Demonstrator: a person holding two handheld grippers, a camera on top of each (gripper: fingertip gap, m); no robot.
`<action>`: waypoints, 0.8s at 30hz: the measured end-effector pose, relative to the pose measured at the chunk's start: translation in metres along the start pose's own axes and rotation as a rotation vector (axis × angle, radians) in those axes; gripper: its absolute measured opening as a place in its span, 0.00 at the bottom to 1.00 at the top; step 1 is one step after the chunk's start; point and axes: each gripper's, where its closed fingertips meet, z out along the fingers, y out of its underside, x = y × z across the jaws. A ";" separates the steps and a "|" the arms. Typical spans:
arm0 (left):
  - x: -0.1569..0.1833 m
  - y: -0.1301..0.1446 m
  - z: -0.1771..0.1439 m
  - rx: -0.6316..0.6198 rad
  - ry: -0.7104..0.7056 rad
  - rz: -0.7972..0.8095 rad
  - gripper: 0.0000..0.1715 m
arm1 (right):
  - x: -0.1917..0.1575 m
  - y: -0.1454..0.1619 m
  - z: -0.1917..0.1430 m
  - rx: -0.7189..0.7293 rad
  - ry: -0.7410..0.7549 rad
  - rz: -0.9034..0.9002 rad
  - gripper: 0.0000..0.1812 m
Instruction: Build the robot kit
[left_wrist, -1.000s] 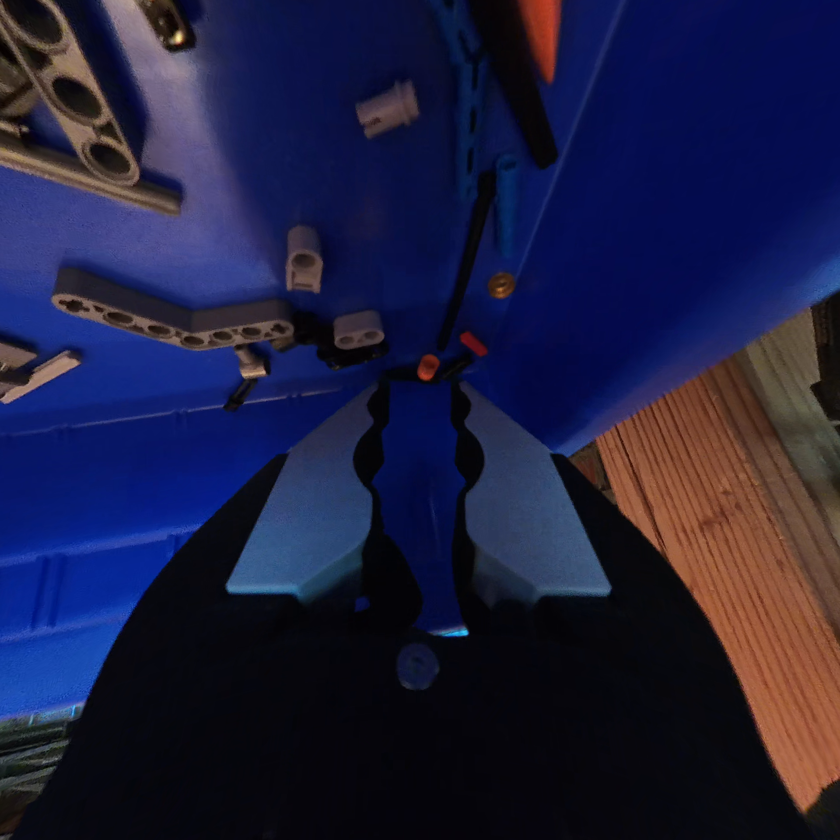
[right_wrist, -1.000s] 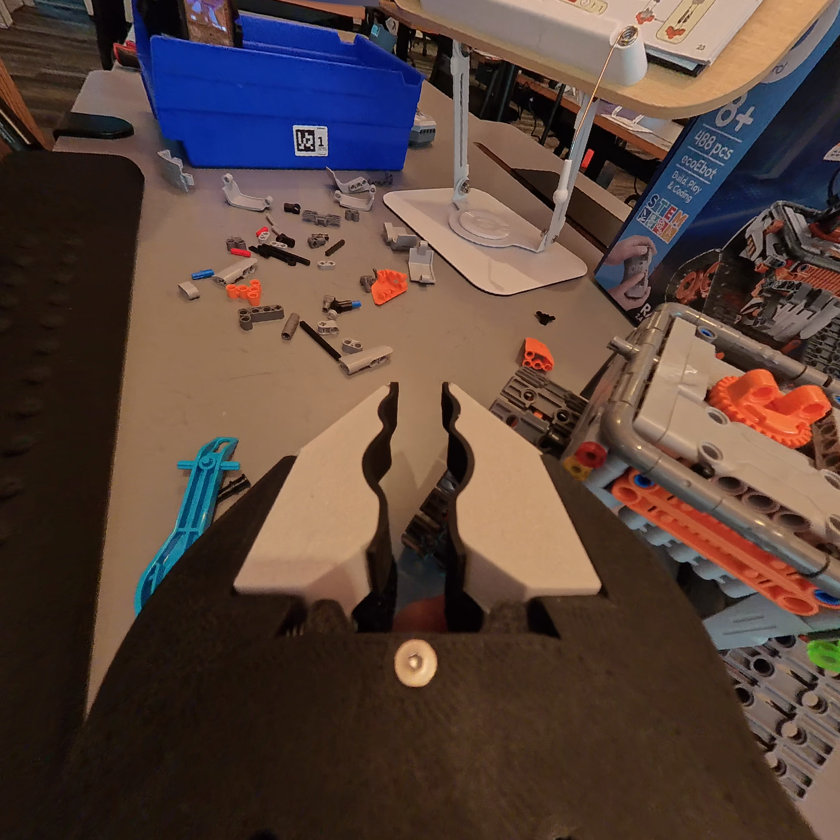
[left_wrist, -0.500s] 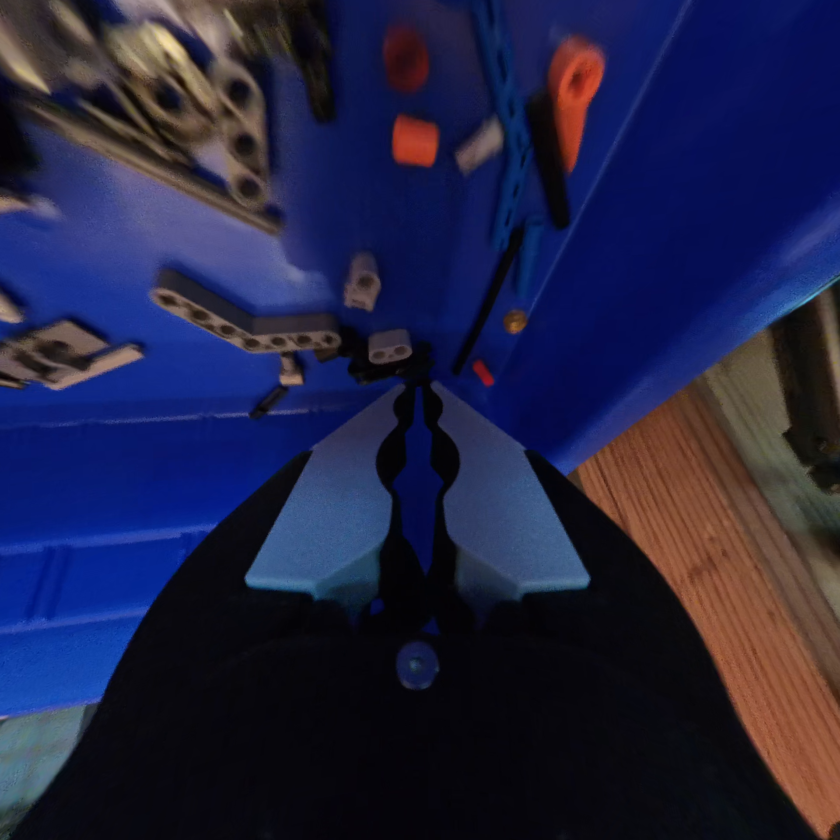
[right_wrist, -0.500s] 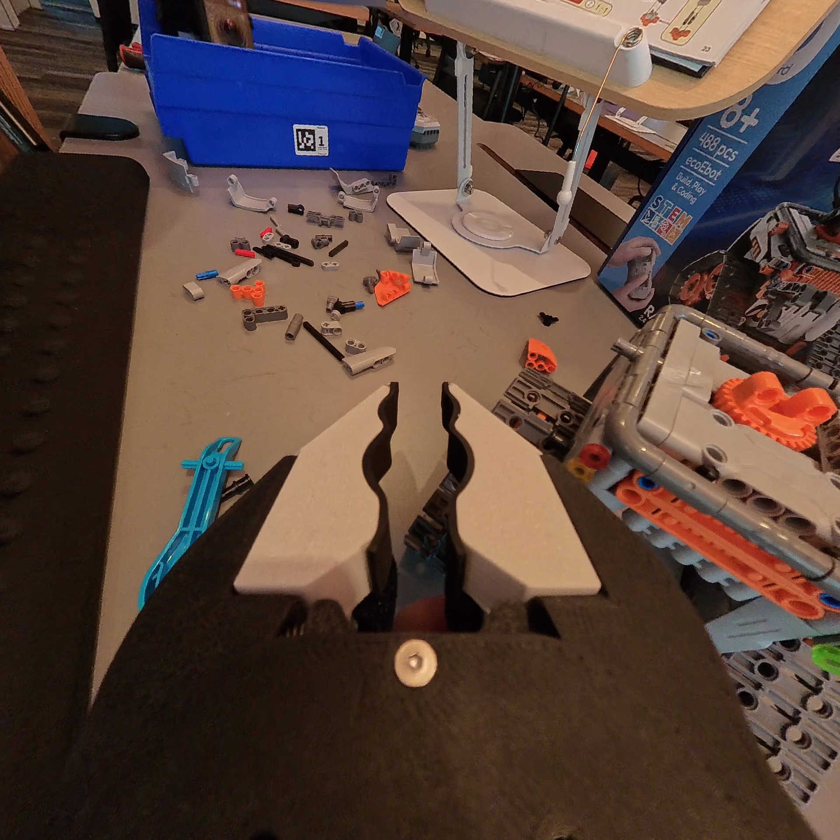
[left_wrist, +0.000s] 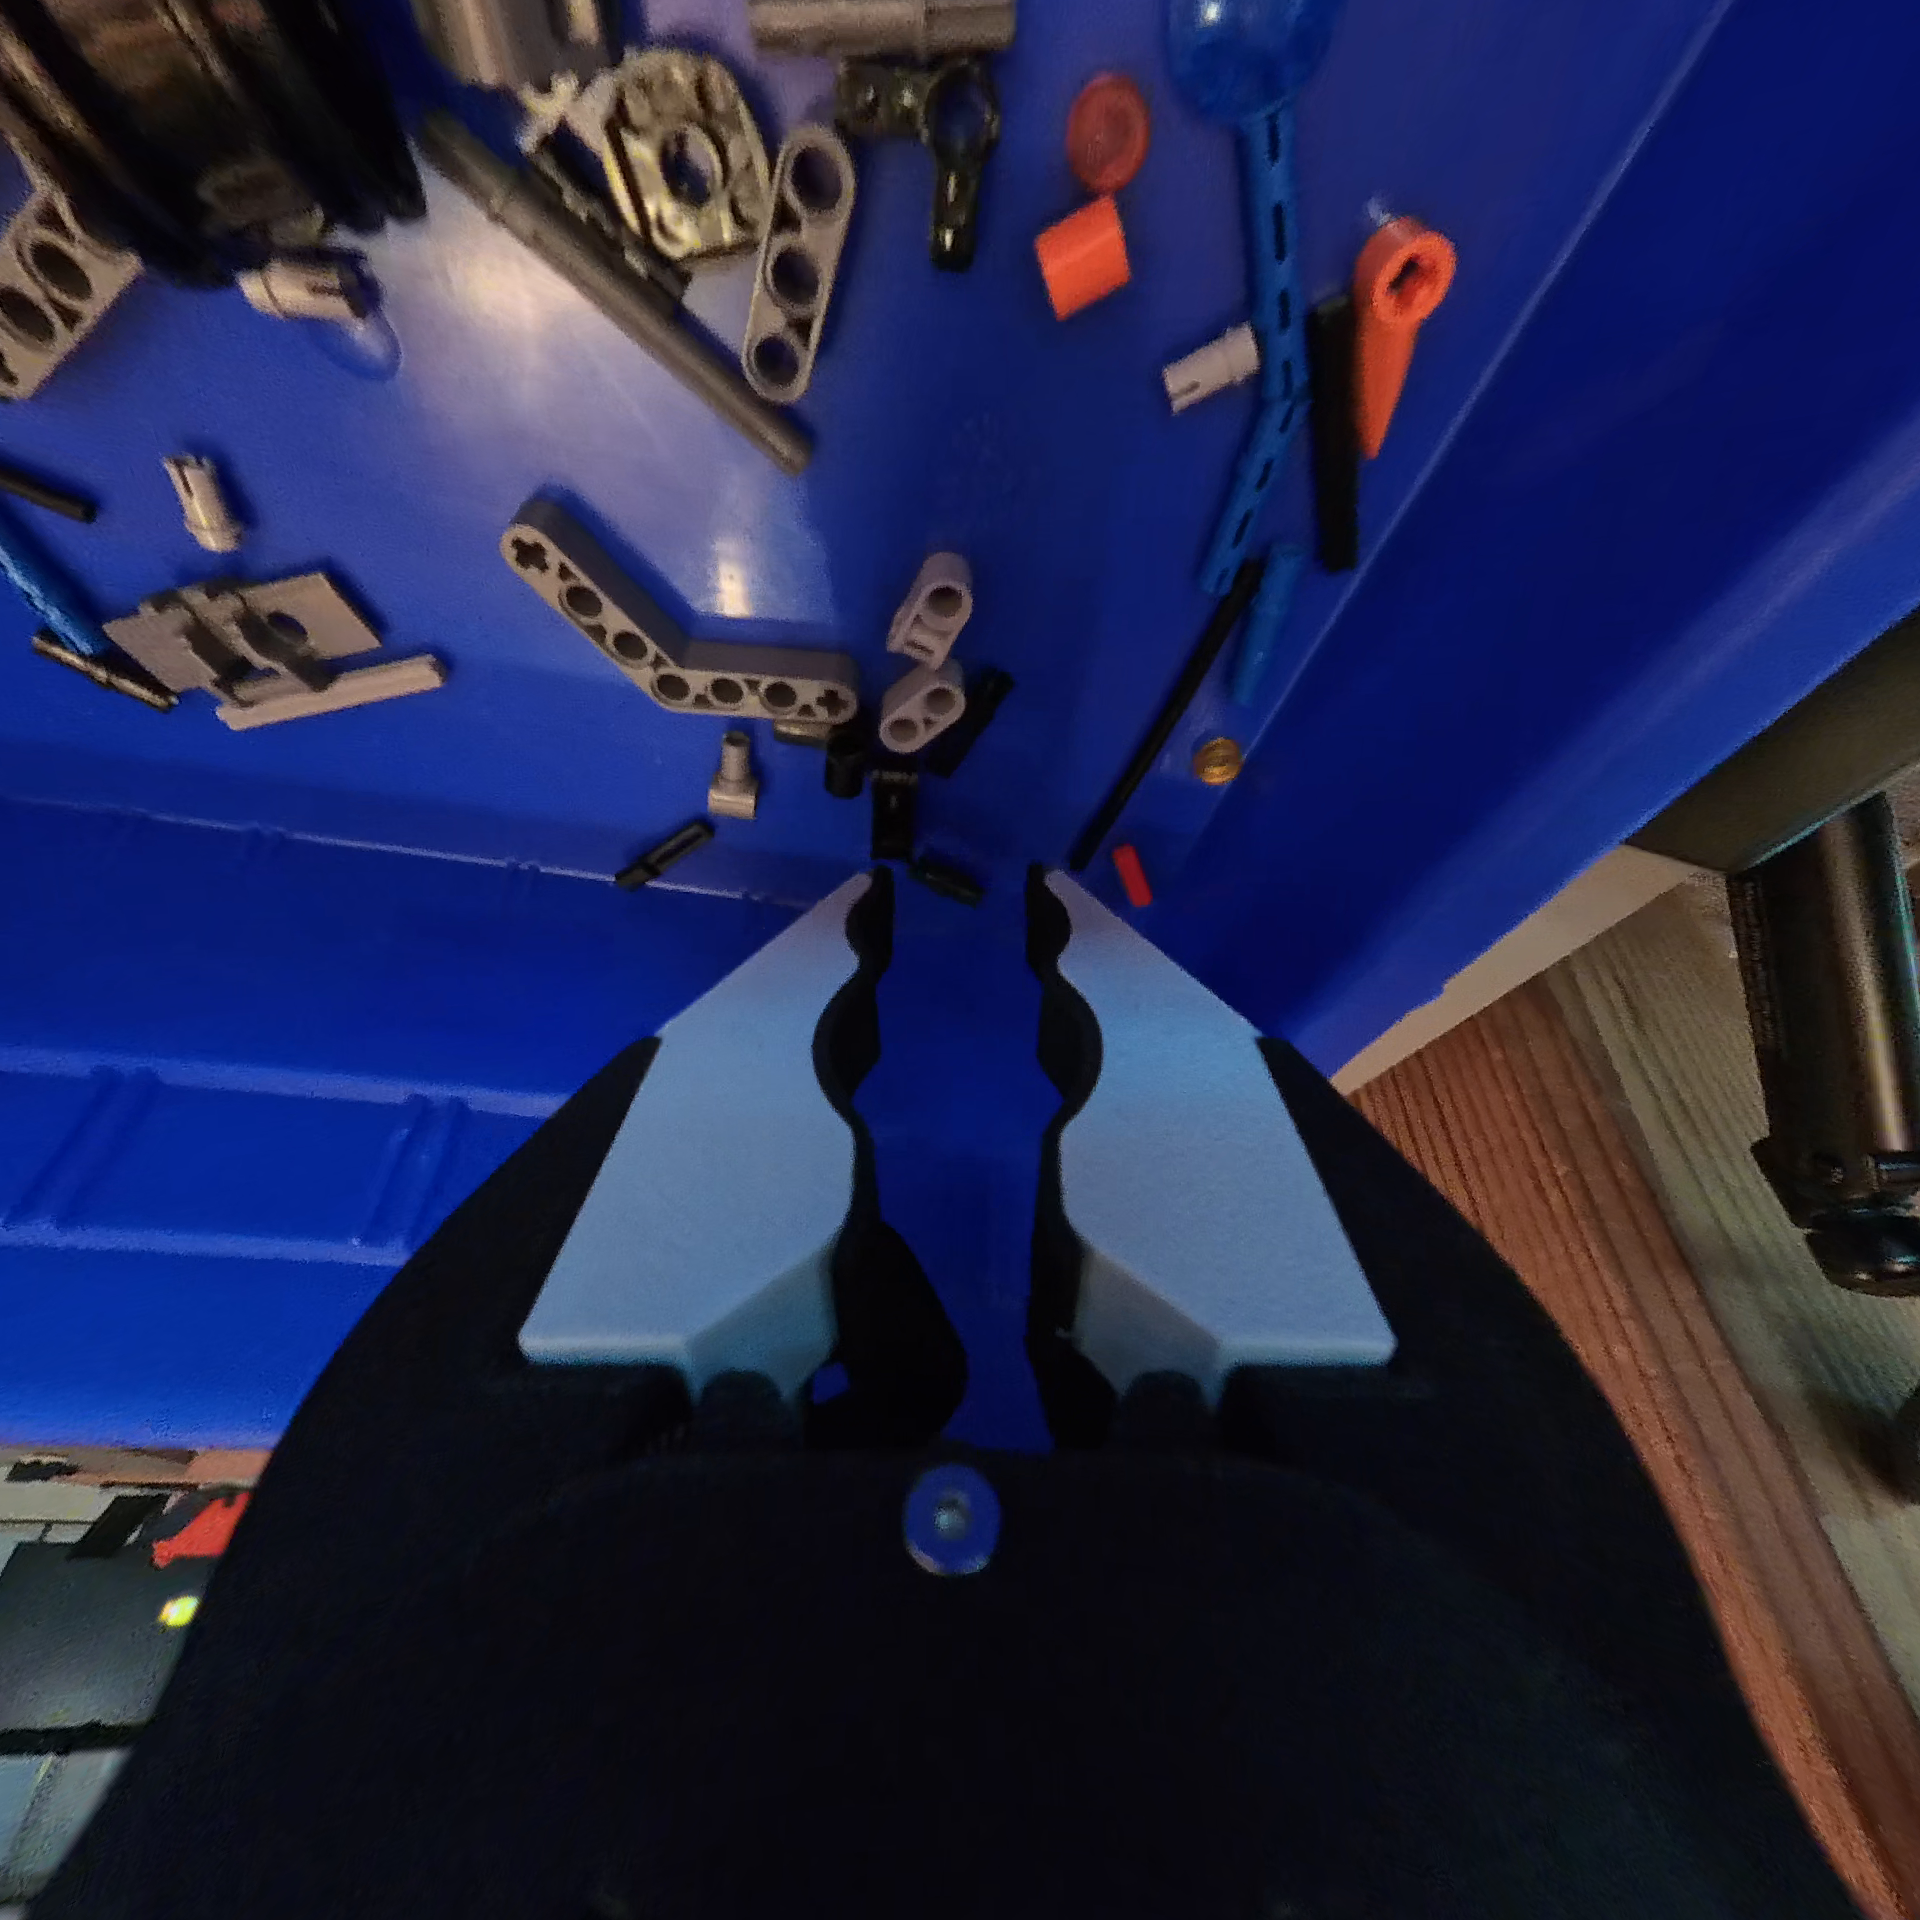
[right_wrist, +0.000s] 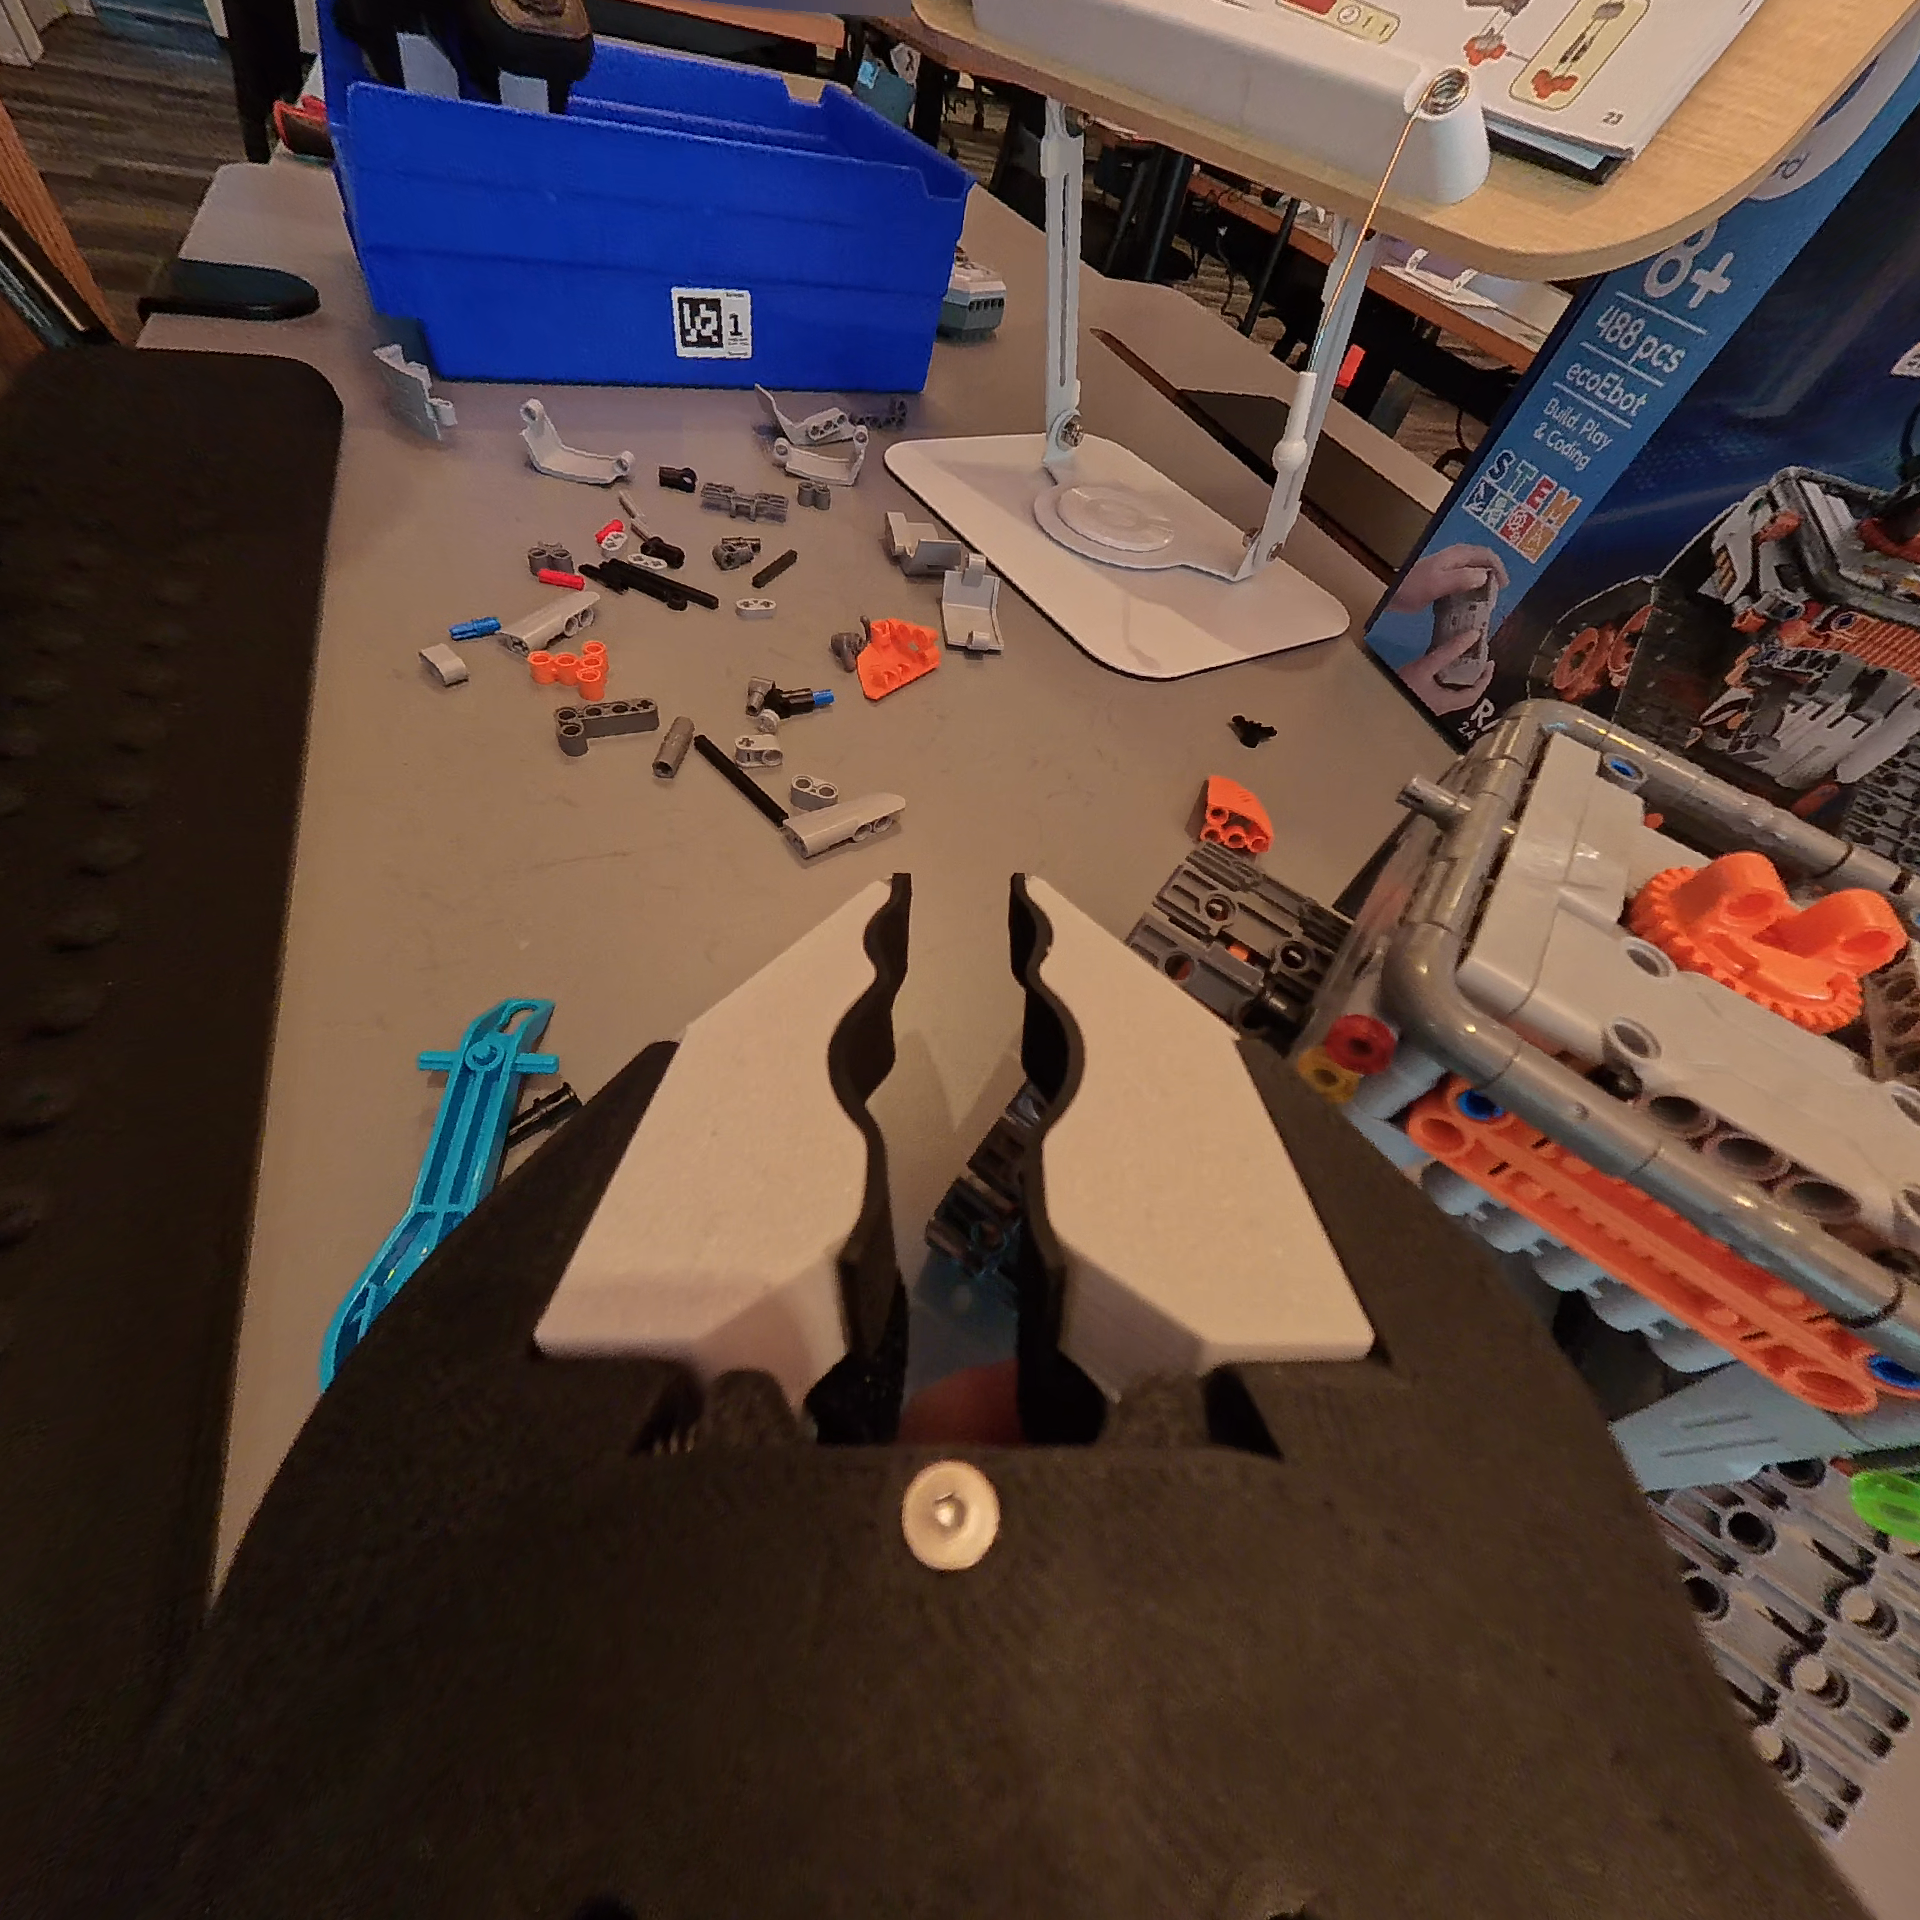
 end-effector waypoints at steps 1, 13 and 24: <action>-0.001 0.001 0.000 -0.001 -0.006 -0.003 0.14 | 0.000 0.000 0.000 -0.002 -0.001 0.000 0.09; 0.002 -0.011 -0.009 0.040 0.012 -0.091 0.12 | 0.000 -0.001 -0.002 0.003 0.002 -0.006 0.09; 0.004 -0.027 -0.006 0.082 -0.066 -0.028 0.10 | -0.001 -0.002 -0.002 0.006 -0.002 -0.010 0.09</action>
